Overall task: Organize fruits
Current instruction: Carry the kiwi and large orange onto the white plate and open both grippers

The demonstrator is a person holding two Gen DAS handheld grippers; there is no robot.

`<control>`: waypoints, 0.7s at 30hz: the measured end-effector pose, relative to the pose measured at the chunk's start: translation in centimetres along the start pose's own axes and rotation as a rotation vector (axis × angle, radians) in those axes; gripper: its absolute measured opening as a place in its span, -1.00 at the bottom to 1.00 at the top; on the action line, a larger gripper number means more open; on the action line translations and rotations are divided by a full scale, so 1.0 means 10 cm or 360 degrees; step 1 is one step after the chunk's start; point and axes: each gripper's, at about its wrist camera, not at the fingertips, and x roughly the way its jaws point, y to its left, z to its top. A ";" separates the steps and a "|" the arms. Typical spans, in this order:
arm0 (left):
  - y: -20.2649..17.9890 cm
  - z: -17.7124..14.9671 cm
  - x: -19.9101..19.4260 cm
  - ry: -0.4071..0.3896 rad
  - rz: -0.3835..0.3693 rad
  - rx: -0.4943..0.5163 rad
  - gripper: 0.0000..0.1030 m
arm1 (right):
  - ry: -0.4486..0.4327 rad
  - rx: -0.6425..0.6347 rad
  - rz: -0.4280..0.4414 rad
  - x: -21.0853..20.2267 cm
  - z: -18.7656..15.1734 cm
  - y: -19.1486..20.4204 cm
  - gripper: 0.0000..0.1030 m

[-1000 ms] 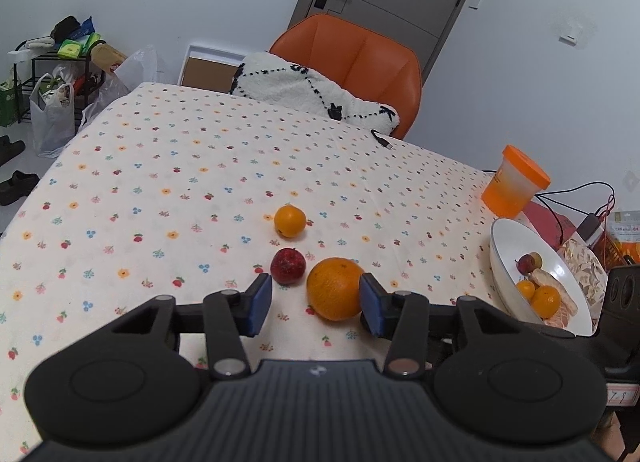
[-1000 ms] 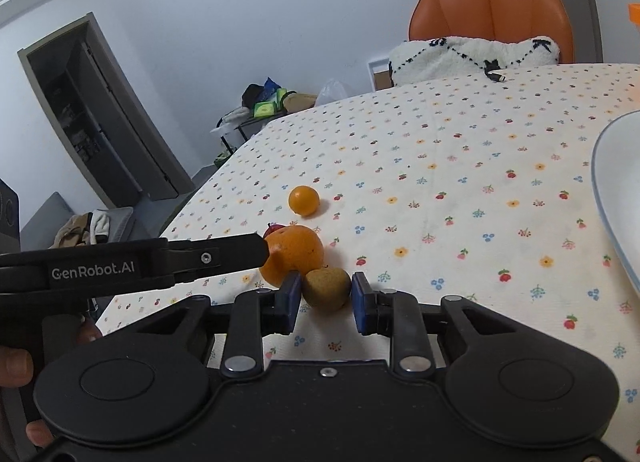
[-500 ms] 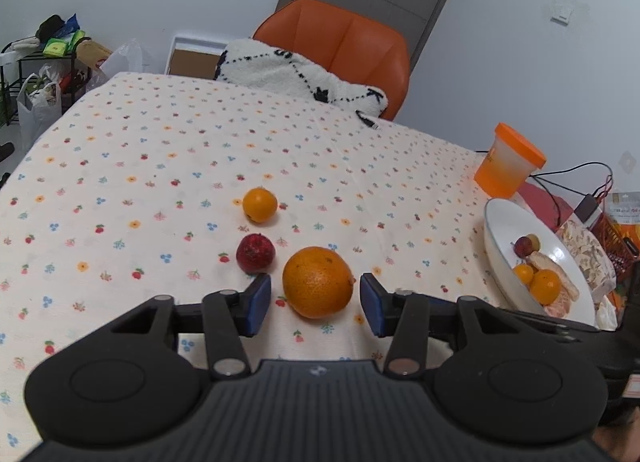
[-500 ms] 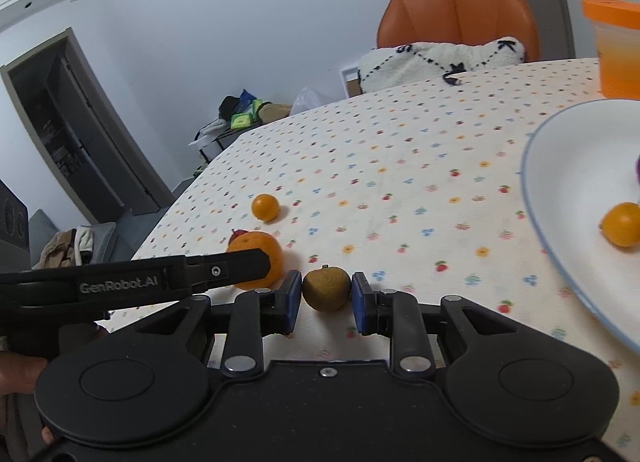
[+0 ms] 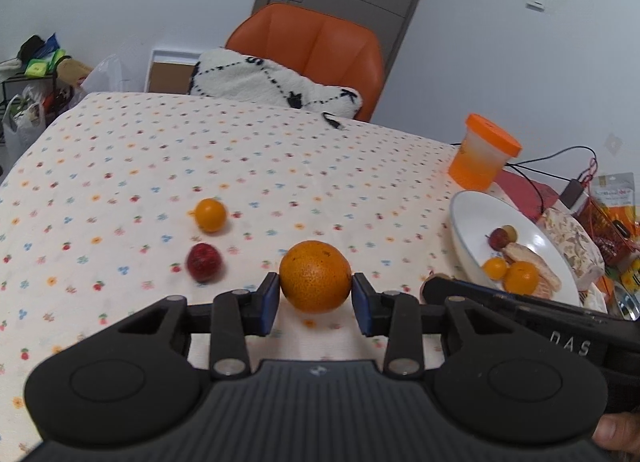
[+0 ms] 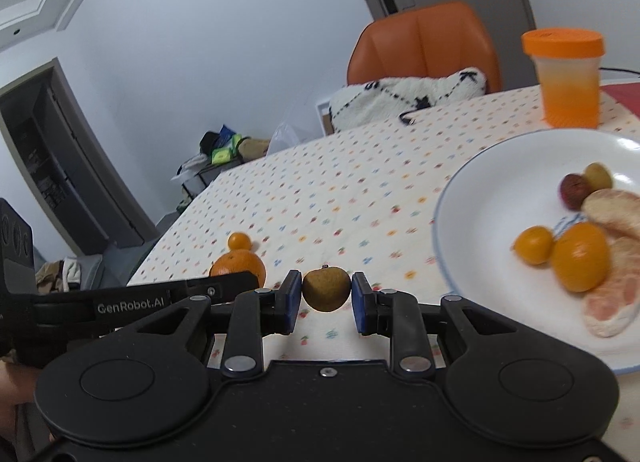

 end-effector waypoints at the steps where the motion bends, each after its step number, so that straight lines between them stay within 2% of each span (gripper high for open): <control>1: -0.03 0.00 0.00 0.0000 -0.0002 0.0005 -0.28 | -0.0010 0.0004 -0.0006 -0.03 0.01 -0.02 -0.51; 21: -0.67 0.05 0.04 -0.0033 -0.0123 0.0153 -0.28 | -0.0175 0.0083 -0.0120 -0.58 0.03 -0.40 -0.51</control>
